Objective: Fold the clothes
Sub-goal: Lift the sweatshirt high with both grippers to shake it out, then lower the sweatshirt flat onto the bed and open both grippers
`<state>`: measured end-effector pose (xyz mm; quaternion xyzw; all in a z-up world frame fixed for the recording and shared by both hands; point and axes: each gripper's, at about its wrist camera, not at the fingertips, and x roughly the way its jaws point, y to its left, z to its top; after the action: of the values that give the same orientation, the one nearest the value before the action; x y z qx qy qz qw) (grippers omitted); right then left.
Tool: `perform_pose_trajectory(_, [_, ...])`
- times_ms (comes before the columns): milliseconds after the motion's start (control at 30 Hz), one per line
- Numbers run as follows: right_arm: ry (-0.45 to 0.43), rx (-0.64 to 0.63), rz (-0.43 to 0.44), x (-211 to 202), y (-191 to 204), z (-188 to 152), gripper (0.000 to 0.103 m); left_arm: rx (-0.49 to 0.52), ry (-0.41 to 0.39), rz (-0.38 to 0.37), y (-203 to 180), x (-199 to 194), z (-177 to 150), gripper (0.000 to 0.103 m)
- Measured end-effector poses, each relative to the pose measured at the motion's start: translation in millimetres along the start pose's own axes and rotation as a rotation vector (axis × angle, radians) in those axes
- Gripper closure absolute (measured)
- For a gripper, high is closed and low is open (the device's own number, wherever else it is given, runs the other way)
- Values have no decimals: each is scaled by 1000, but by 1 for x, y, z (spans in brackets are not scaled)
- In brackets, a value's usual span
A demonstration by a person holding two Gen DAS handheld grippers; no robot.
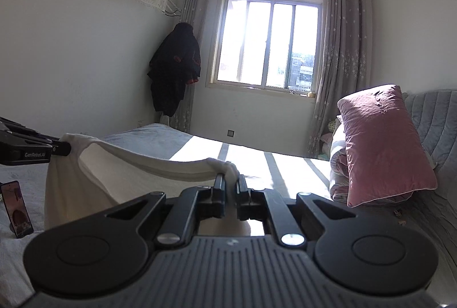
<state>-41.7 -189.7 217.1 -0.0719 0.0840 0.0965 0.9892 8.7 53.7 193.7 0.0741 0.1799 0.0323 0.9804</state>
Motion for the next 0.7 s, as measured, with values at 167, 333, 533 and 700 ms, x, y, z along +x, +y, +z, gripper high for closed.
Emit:
perform_pose_trajectory(167, [51,-8,-49,53,-2,-17,95,22,46,28,-16,63,-2,96])
perform_pose_trajectory(333, [111,-14,-98,105,-4,-42,95,80,88,72,-44,130,-14,96])
perform_pose_trajectory(533, [189,-15,-134,166,-9,-74,95,95,167,78,-62,195,-40,96])
perform_pose_trajectory(700, [259,-6,-141,211,-12,-104,95,90,232,69,-71,242,-67,95])
